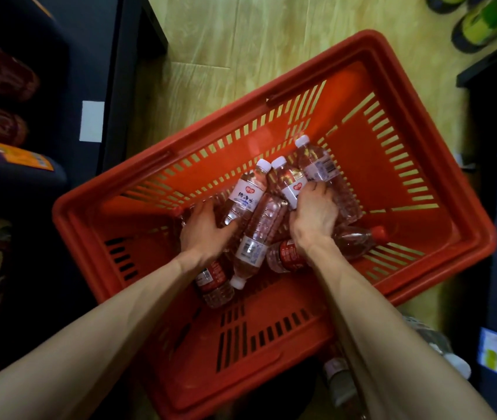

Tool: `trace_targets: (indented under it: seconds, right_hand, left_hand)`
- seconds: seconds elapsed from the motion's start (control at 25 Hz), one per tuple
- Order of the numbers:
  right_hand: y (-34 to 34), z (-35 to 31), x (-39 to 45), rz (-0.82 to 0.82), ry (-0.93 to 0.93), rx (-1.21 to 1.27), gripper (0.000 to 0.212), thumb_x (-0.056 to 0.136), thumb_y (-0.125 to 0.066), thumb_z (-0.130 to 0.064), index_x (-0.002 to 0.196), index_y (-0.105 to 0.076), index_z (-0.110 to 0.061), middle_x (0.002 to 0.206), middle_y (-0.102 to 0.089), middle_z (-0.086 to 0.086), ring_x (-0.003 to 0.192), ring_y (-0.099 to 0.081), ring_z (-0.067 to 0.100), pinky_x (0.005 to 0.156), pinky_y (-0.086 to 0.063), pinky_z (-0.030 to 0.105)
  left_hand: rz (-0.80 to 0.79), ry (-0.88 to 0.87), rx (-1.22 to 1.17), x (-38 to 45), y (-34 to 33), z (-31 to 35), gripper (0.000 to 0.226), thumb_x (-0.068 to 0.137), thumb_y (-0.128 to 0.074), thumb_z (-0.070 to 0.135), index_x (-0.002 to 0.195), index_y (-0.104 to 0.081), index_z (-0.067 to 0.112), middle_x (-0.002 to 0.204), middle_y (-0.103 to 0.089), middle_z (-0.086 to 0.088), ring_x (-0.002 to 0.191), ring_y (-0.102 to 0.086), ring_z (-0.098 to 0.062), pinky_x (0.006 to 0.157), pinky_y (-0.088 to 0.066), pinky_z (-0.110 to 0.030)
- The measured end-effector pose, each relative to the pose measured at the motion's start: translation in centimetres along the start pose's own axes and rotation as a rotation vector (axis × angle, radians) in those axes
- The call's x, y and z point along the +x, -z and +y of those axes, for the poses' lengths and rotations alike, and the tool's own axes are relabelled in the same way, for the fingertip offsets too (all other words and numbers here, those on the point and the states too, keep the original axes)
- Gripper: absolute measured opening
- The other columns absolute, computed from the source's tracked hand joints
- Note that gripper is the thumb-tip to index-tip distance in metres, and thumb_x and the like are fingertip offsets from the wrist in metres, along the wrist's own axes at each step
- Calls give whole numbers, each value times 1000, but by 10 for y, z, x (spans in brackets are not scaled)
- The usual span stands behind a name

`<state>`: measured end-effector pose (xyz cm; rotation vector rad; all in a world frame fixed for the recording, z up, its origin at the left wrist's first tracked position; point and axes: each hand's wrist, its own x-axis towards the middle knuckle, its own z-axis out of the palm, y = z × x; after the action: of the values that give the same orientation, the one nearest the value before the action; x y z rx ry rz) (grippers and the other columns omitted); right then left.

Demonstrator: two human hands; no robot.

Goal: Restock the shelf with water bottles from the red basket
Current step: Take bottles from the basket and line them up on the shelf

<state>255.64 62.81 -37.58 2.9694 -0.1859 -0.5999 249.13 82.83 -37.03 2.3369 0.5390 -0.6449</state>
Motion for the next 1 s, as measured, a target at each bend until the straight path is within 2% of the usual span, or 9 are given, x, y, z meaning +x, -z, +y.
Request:
trace_targets:
  seconds: [0.16, 0.24, 0.36, 0.48, 0.56, 0.76, 0.88, 1.0]
  right_hand:
    - [28, 14, -6, -4, 32, 191, 66, 82, -80, -36, 134, -50, -7, 131, -54, 15, 121, -57, 32, 91, -53, 41]
    - [44, 23, -13, 42, -6, 319, 69, 78, -82, -46, 132, -55, -11, 126, -59, 14, 115, -61, 34, 88, -52, 41]
    - [70, 35, -20, 63, -123, 543, 69, 76, -78, -58, 120, -62, -8, 117, -62, 15, 106, -64, 38, 85, -51, 41]
    - [95, 43, -21, 89, -224, 694, 66, 73, -81, -54, 115, -63, -7, 116, -63, 15, 106, -64, 38, 84, -49, 40]
    - [102, 49, -19, 99, -261, 750, 67, 69, -83, -55, 113, -65, -7, 115, -65, 14, 106, -64, 36, 85, -49, 39]
    - [99, 58, -20, 130, -369, 818, 64, 61, -83, -61, 101, -74, -12, 104, -75, 10, 97, -70, 31, 78, -52, 34]
    - [98, 59, -22, 160, -376, 830, 67, 58, -81, -66, 100, -73, -14, 102, -74, 7, 95, -70, 28, 79, -53, 32]
    - [100, 60, -25, 157, -313, 800, 61, 62, -82, -56, 105, -72, -14, 105, -70, 8, 97, -67, 27, 80, -48, 29]
  left_hand:
    - [63, -15, 13, -12, 7, 7, 54, 90, -63, 52, 134, -55, 22, 137, -59, -5, 125, -57, -31, 99, -48, -43]
    - [115, -138, 78, -22, 11, 14, 52, 88, -60, 44, 130, -57, 14, 130, -59, -9, 122, -56, -33, 99, -47, -44]
    - [15, -291, 112, -32, 4, 38, 53, 85, -65, 34, 132, -58, 10, 127, -61, -11, 119, -57, -32, 98, -46, -42]
    - [-194, -400, 156, -37, -18, 63, 65, 78, -63, 39, 135, -55, 10, 130, -61, -13, 120, -58, -34, 100, -48, -42]
    - [-295, -410, 174, -39, -36, 76, 70, 76, -64, 44, 137, -52, 13, 134, -59, -10, 123, -57, -31, 102, -47, -41]
    - [-393, -403, 218, -41, -74, 92, 75, 76, -73, 41, 139, -49, 11, 135, -58, -13, 123, -56, -35, 100, -47, -43]
    - [-373, -374, 236, -36, -86, 95, 66, 77, -65, 52, 130, -55, 14, 127, -65, -12, 115, -62, -37, 90, -51, -43]
    - [-375, -418, 267, -32, -87, 94, 57, 85, -65, 52, 125, -57, 11, 121, -67, -15, 110, -64, -40, 85, -51, -44]
